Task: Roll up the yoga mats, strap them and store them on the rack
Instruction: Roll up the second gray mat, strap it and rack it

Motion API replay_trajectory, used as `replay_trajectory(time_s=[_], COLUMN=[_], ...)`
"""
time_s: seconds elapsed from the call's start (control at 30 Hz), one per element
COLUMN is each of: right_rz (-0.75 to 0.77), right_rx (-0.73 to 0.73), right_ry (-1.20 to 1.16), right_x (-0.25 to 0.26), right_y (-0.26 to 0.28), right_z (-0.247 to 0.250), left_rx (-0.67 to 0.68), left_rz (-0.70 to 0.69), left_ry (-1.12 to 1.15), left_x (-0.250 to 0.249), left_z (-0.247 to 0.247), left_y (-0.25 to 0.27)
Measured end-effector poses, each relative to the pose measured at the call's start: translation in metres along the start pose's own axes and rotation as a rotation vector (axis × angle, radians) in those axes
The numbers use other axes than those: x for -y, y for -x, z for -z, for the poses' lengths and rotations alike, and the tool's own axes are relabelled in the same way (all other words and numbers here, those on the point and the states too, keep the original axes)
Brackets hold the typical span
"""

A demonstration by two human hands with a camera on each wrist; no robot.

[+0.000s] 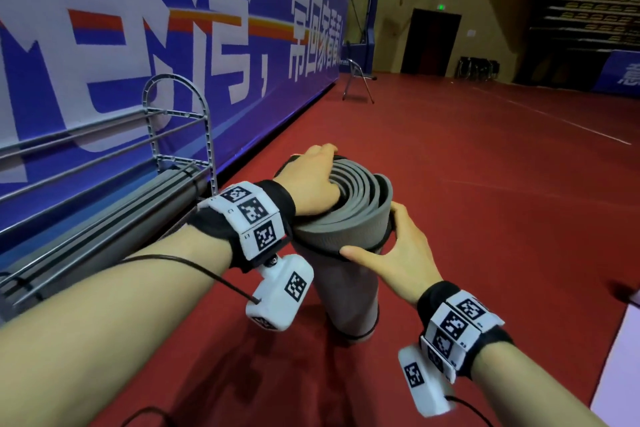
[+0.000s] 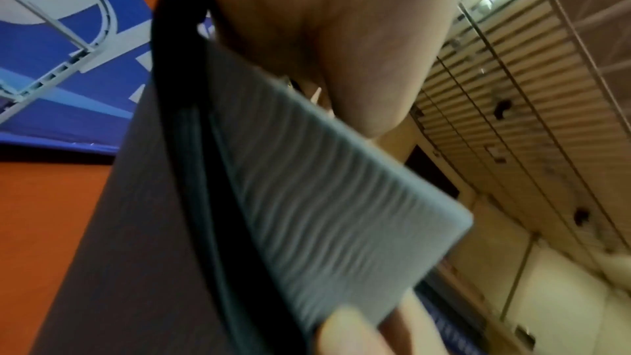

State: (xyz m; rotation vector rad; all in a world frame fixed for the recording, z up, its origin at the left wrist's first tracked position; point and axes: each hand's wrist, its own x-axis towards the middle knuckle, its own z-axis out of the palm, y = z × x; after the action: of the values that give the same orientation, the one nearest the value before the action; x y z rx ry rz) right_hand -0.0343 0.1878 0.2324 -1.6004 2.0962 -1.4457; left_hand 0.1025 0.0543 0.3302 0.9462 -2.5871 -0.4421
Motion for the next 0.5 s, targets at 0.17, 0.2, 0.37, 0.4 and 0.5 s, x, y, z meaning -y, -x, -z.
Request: replay_trajectory(time_s=[0.17,0.2,0.37,0.4,0.5], right_rz=[-0.034,-0.043,-0.072,-0.074,-0.086], right_rx=[0.049,0.067,0.146,0.153,0.164], right_ry=[-0.1,-0.109,-0.133,-0.134,-0.148], right_x=[-0.011,-0.012,-0.017,-0.018,-0.022], right_y=[-0.004,-0.004,-0.001,-0.001,0.002], right_z=[0.008,0.01,0.017,0.019,0.025], left_rx=[-0.025,-0.037,0.183,0.213,0.245], left_rz=[0.075,0.119,0.304,0.313,0.278], left_ry=[0.691,0.806,1.422,1.523,1.633], left_x=[0.011,0.014,0.032,0.033,0.025], left_z=[0.018,0.017,0.003,-0.001,-0.011], left_y=[-0.005,-0.005,-0.004,-0.005,-0.004])
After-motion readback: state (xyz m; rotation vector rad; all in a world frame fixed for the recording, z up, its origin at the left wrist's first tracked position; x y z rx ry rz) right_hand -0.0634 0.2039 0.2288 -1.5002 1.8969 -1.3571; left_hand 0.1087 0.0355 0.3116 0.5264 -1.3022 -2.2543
